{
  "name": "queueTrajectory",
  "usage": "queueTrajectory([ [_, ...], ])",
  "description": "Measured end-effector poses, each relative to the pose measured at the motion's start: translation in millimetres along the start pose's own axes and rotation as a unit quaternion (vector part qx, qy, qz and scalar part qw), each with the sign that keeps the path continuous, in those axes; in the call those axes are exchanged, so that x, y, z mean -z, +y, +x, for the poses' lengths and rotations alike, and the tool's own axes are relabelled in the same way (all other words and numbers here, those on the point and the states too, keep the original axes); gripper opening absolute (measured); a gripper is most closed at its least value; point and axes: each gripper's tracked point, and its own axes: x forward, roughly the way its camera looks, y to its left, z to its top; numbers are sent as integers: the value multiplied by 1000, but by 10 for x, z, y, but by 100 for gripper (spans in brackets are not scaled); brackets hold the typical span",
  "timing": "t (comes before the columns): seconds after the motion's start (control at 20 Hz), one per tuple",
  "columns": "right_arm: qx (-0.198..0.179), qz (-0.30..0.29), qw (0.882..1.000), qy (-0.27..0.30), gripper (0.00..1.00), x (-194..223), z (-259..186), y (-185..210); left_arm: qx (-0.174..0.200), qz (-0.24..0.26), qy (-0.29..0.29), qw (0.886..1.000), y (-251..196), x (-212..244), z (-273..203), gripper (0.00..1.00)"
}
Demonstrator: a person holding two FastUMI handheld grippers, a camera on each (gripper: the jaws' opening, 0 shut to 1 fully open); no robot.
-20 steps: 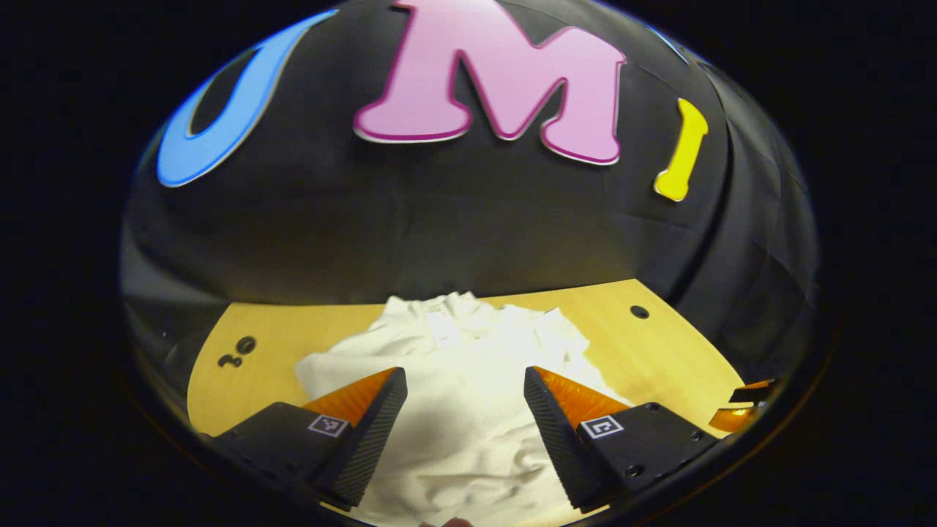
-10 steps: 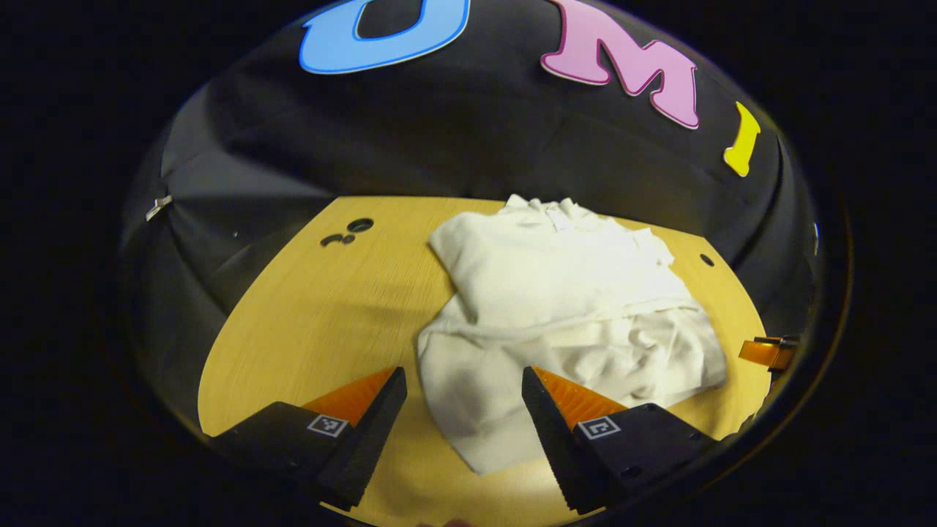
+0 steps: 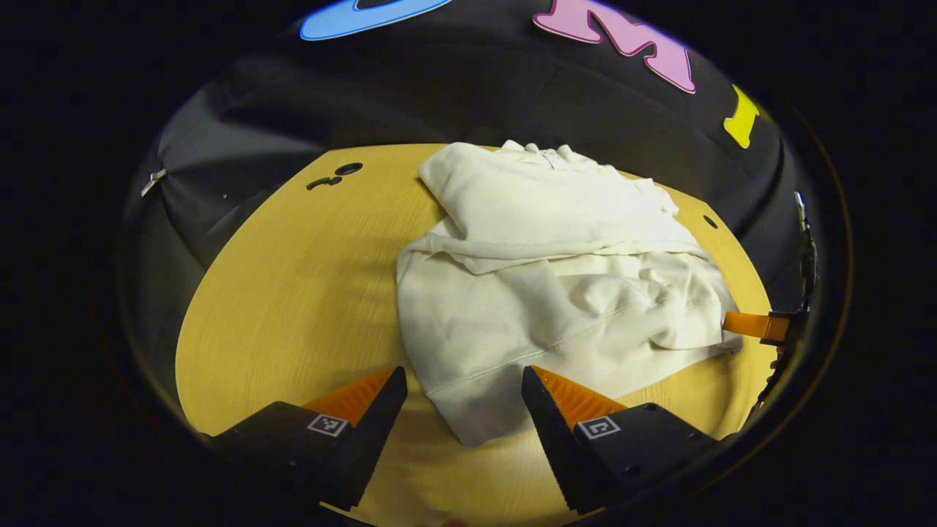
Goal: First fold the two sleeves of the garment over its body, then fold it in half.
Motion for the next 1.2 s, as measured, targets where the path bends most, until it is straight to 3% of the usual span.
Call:
queueTrajectory([
  [0.35, 20, -32, 999, -3, 99, 54, 29, -18, -7, 9, 13, 1000, -61, 66, 35, 99],
  [0.45, 20, -34, 999, -1, 90, 70, 14, 26, 1, 17, 15, 1000, -126, 80, 47, 87],
  [0.55, 10, -23, 1000, 5, 71, 96, 10, 105, 17, 23, 16, 999, -221, 78, 57, 69],
  [0.6, 8, -22, 1000, 7, 35, 105, 19, 129, 20, 21, 15, 999, -269, 85, 50, 46],
  [0.65, 0, -26, 1000, 7, 40, 102, 22, 151, 20, 20, 14, 999, -304, 77, 52, 35],
  [0.7, -2, -24, 1000, 10, 30, 111, 17, 160, 17, 22, 13, 1000, -319, 83, 57, 25],
  [0.8, -11, -25, 1000, 11, 13, 112, -3, 177, 16, 17, 6, 1000, -341, 56, 63, 14],
  [0.9, -22, -18, 999, 15, 8, 94, 19, 179, 26, 2, 7, 1000, -355, 48, 56, 7],
  [1.2, -32, -34, 999, -1, 8, -56, -97, 230, 38, -19, 3, 999, -324, -76, -66, 6],
])
